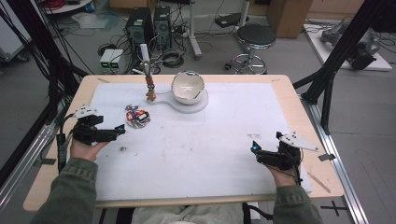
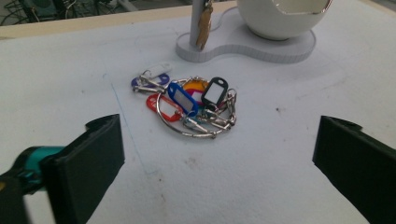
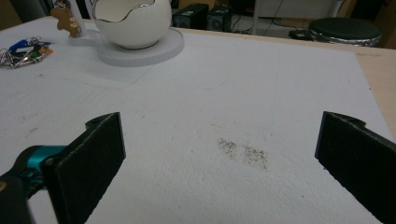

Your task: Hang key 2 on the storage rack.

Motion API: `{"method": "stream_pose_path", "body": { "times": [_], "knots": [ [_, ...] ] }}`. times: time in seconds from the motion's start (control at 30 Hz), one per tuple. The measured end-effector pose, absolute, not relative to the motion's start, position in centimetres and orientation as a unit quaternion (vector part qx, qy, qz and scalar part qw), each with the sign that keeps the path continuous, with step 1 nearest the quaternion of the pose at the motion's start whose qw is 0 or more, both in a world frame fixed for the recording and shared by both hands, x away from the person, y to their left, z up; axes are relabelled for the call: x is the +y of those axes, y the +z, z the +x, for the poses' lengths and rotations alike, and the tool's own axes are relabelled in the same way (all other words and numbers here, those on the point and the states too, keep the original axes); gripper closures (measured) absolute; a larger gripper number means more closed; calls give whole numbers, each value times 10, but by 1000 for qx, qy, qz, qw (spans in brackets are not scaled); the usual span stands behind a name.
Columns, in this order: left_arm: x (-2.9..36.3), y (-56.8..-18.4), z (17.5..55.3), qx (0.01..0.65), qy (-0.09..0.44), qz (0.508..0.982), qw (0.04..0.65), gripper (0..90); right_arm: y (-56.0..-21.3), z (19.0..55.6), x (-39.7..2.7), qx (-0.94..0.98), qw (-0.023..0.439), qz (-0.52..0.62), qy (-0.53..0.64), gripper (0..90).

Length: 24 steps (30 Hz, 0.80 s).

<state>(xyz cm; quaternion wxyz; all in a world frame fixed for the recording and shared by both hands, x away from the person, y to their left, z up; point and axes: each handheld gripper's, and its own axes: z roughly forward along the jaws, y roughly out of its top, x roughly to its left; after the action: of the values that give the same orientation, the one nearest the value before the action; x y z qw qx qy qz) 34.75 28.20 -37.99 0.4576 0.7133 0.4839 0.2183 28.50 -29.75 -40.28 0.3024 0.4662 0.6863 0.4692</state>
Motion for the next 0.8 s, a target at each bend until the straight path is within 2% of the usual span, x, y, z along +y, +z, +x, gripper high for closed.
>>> {"method": "stream_pose_path", "body": {
  "times": [0.23,0.53,0.8],
  "knots": [
    [280,-378,363,499,220,710,445,62,-404,286,-294,690,308,459,468,8],
    [254,-369,379,474,217,757,394,22,-404,286,-295,691,303,456,472,8],
    [243,-363,395,478,228,762,372,17,-405,288,-296,693,292,455,477,8]
  ]
}}
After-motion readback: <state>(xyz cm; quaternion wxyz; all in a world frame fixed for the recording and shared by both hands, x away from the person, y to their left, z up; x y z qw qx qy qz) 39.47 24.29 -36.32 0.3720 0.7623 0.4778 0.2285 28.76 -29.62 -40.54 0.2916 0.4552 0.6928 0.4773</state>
